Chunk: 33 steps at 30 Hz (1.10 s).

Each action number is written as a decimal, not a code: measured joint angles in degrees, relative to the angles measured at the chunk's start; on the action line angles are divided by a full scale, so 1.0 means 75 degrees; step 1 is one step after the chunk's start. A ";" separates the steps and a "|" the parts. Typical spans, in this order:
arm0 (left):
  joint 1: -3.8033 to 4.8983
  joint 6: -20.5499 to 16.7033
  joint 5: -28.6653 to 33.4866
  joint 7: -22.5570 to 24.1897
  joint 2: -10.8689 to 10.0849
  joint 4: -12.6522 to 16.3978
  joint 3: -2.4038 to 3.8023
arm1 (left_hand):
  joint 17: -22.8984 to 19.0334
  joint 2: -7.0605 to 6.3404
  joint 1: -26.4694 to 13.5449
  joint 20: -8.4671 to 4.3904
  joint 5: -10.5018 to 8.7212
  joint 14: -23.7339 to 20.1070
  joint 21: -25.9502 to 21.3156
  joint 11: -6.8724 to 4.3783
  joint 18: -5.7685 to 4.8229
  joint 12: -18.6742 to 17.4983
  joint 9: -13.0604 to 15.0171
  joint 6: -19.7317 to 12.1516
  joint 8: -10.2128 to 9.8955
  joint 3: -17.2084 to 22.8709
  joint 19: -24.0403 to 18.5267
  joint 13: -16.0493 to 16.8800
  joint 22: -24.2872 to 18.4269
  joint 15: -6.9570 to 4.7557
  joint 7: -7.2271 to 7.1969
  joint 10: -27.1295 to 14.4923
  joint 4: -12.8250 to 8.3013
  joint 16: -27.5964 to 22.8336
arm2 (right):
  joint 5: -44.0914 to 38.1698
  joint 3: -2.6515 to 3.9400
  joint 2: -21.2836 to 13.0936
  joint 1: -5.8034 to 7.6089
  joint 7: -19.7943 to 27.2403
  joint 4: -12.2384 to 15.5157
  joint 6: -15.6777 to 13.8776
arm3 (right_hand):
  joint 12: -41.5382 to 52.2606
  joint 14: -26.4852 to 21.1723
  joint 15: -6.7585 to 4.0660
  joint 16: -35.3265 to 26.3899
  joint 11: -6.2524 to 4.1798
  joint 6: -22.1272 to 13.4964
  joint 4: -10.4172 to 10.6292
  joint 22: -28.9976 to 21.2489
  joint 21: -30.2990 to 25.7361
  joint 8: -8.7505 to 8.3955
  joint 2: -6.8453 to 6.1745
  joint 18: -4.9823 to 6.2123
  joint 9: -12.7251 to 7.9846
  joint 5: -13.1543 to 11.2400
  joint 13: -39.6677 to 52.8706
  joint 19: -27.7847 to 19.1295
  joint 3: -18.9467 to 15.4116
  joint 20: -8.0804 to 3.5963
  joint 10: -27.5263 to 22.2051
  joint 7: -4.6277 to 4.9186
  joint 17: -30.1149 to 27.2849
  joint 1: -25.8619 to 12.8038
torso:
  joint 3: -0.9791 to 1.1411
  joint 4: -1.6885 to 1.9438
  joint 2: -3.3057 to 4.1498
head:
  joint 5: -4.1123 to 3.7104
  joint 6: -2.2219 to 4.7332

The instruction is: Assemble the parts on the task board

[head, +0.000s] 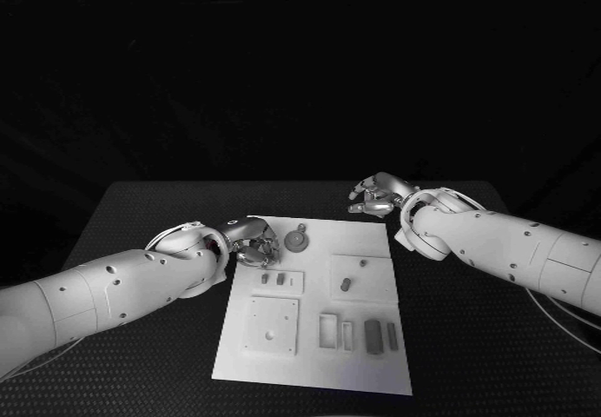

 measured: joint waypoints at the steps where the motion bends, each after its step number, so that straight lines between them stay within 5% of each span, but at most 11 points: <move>1: 0.0000 0.0000 -0.0005 0.0000 0.0004 -0.0011 0.0000 | 0.0000 0.0000 0.0000 0.0000 0.0000 0.0000 0.0000 0.0000 0.0008 0.0000 0.0000 0.0000 0.0000 0.0000 0.0000 0.0000 0.0000 0.0000 0.0000 0.0000 0.0000 0.0000 | 0.0000 0.0000 0.0000 0.0000 0.0000 0.0000 0.0000 | 0.0000 0.0000 0.0000 0.0000 0.0000 0.0009 0.0000 0.0000 0.0000 0.0000 0.0000 0.0000 0.0000 0.0000 0.0000 0.0000 0.0000 0.0000 0.0000 -0.0009 0.0000 0.0000 | 0.0000 0.0000 0.0000 | 0.0001 0.0001; 27: 0.0000 -0.0045 0.0001 0.0013 0.0000 -0.0090 -0.0001 | -0.0016 -0.0001 0.0000 0.0008 -0.0001 0.0001 -0.0029 0.0000 0.0030 -0.0044 0.0001 0.0000 0.0000 -0.0001 -0.0018 -0.0008 -0.0001 0.0001 0.0000 -0.0003 0.0000 0.0000 | 0.0000 0.0000 -0.0004 0.0000 0.0000 0.0000 0.0000 | -0.0001 -0.0017 -0.0017 0.0000 0.0000 0.0019 0.0000 0.0000 0.0000 0.0000 0.0000 0.0000 0.0000 0.0000 -0.0005 -0.0001 0.0000 0.0001 0.0000 -0.0020 0.0001 0.0000 | 0.0002 0.0000 -0.0004 | -0.0030 0.0014; 33: 0.0006 -0.0080 0.0250 0.0022 -0.0151 -0.0073 0.0037 | -0.0054 -0.0057 -0.0056 0.0020 -0.0034 -0.0056 -0.0065 0.0091 0.0030 -0.0235 -0.0071 -0.0281 -0.0197 -0.0003 -0.0033 -0.0059 -0.0001 0.0057 0.0140 -0.0170 0.0002 -0.0032 | 0.0000 0.0000 -0.0006 0.0000 0.0000 -0.0003 0.0000 | -0.0001 -0.0017 -0.0017 0.0000 0.0000 0.0017 0.0000 0.0000 0.0000 0.0000 0.0000 0.0000 0.0000 0.0000 -0.0005 -0.0001 0.0000 0.0001 0.0000 -0.0017 0.0001 0.0000 | 0.0001 0.0000 -0.0007 | -0.0018 0.0026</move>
